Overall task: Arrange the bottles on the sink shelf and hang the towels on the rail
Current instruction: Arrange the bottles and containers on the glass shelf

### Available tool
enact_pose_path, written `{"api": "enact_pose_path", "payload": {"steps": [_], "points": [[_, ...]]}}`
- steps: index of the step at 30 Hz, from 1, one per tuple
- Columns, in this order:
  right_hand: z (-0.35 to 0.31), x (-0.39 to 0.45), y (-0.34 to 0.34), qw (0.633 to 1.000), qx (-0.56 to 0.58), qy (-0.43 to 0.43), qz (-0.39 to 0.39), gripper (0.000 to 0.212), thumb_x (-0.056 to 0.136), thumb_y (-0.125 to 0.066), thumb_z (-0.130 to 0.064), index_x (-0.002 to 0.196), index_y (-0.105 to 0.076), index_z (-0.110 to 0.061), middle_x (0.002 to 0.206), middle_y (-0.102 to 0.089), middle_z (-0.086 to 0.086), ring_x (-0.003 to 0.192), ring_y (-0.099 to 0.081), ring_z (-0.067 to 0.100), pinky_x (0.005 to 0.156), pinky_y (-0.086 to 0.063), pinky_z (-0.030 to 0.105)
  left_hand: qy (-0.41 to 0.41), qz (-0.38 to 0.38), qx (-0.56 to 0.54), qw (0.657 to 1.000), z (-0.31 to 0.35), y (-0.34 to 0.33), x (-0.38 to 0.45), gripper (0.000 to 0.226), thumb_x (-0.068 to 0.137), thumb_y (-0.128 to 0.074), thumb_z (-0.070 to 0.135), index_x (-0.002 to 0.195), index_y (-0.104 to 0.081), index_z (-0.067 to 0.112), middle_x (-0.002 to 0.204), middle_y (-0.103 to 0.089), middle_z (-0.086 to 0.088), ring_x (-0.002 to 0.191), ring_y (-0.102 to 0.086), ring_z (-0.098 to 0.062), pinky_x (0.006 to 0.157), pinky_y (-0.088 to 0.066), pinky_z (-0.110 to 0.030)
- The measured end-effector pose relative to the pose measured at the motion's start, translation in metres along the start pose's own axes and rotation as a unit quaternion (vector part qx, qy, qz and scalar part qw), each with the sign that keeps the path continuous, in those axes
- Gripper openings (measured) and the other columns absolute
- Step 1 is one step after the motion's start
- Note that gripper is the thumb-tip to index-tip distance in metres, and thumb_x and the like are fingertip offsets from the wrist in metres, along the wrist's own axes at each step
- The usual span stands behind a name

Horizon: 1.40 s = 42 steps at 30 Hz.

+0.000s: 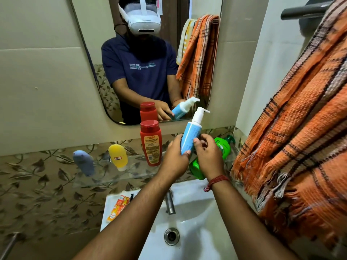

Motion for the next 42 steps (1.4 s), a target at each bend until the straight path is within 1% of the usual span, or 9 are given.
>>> {"api": "enact_pose_path", "payload": {"steps": [2,5,7,10,12,20,31,36,42], "points": [[-0.004,0.004,-0.004,0.998,0.027,-0.011,-0.059,0.023,0.094,-0.066,-0.025,0.115,-0.058,-0.019,0.099,-0.066,-0.005,0.086,-0.065,0.006,0.077,-0.054,0.025,0.005,0.015,-0.043,0.999,-0.002,0.003,0.001,0.058,0.090,-0.064,0.012,0.142,-0.043,0.029,0.133,-0.057,0.000,0.112,-0.061,-0.014,0.092,-0.058,-0.041],[-0.006,0.012,-0.007,0.996,-0.002,-0.009,-0.090,0.036,0.086,-0.075,-0.023,0.119,-0.060,-0.018,0.109,-0.070,-0.002,0.096,-0.068,0.011,0.087,-0.057,0.036,0.020,0.011,-0.075,0.997,-0.005,0.003,0.002,0.061,0.093,-0.062,0.003,0.145,-0.043,0.028,0.134,-0.059,0.001,0.108,-0.060,-0.008,0.079,-0.056,-0.023],[-0.009,0.018,-0.009,0.994,-0.017,-0.006,-0.108,0.041,0.084,-0.076,-0.017,0.122,-0.059,-0.018,0.115,-0.070,0.000,0.104,-0.066,0.015,0.093,-0.055,0.040,0.031,0.014,-0.082,0.996,-0.006,0.003,0.003,0.061,0.095,-0.061,0.003,0.148,-0.041,0.025,0.138,-0.058,0.001,0.113,-0.057,-0.008,0.078,-0.051,-0.018],[-0.014,0.025,-0.013,0.987,-0.054,0.002,-0.152,0.045,0.085,-0.073,-0.007,0.125,-0.055,-0.016,0.124,-0.067,0.005,0.114,-0.062,0.020,0.098,-0.051,0.041,0.049,0.019,-0.081,0.995,-0.008,0.000,0.005,0.060,0.095,-0.062,0.008,0.148,-0.041,0.024,0.144,-0.056,-0.001,0.129,-0.055,-0.017,0.102,-0.051,-0.036],[-0.015,0.029,-0.016,0.984,-0.072,0.007,-0.160,0.047,0.084,-0.070,-0.003,0.127,-0.054,-0.016,0.128,-0.065,0.006,0.118,-0.061,0.022,0.100,-0.050,0.041,0.058,0.019,-0.074,0.995,-0.009,-0.003,0.006,0.060,0.096,-0.062,0.010,0.150,-0.040,0.024,0.147,-0.054,0.000,0.133,-0.052,-0.019,0.108,-0.046,-0.040],[-0.012,0.033,-0.023,0.978,-0.106,0.012,-0.181,0.054,0.089,-0.062,-0.002,0.138,-0.046,-0.018,0.137,-0.060,0.008,0.125,-0.056,0.026,0.103,-0.046,0.040,0.082,0.016,-0.085,0.993,-0.013,-0.008,0.007,0.067,0.097,-0.059,0.009,0.155,-0.030,0.029,0.151,-0.051,-0.002,0.134,-0.052,-0.021,0.110,-0.045,-0.046],[-0.002,0.030,-0.025,0.973,-0.137,-0.003,-0.185,0.051,0.091,-0.066,-0.009,0.136,-0.045,-0.017,0.140,-0.057,0.008,0.127,-0.055,0.028,0.104,-0.045,0.042,0.082,0.002,-0.065,0.994,-0.020,-0.010,0.007,0.070,0.099,-0.056,0.009,0.158,-0.024,0.029,0.156,-0.045,-0.004,0.138,-0.049,-0.024,0.109,-0.047,-0.049],[-0.002,0.031,-0.023,0.974,-0.131,-0.009,-0.186,0.051,0.091,-0.065,-0.009,0.137,-0.044,-0.017,0.140,-0.057,0.007,0.127,-0.055,0.027,0.105,-0.046,0.044,0.074,0.003,-0.066,0.995,-0.016,-0.012,0.008,0.068,0.098,-0.057,0.012,0.157,-0.026,0.030,0.154,-0.047,-0.002,0.137,-0.050,-0.023,0.109,-0.047,-0.044],[0.000,0.031,-0.019,0.972,-0.155,-0.003,-0.179,0.056,0.091,-0.066,-0.011,0.141,-0.041,-0.015,0.144,-0.052,0.010,0.131,-0.051,0.028,0.105,-0.042,0.038,0.091,0.010,-0.083,0.992,-0.017,-0.013,0.005,0.079,0.099,-0.057,0.012,0.161,-0.009,0.026,0.161,-0.035,-0.004,0.143,-0.043,-0.024,0.114,-0.041,-0.045]]}}
Point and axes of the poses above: each hand's wrist, its own x-axis towards the middle knuckle, its own y-axis out of the back of the hand, z = x × y, the point moved 5 cm from there along x, towards the middle knuckle
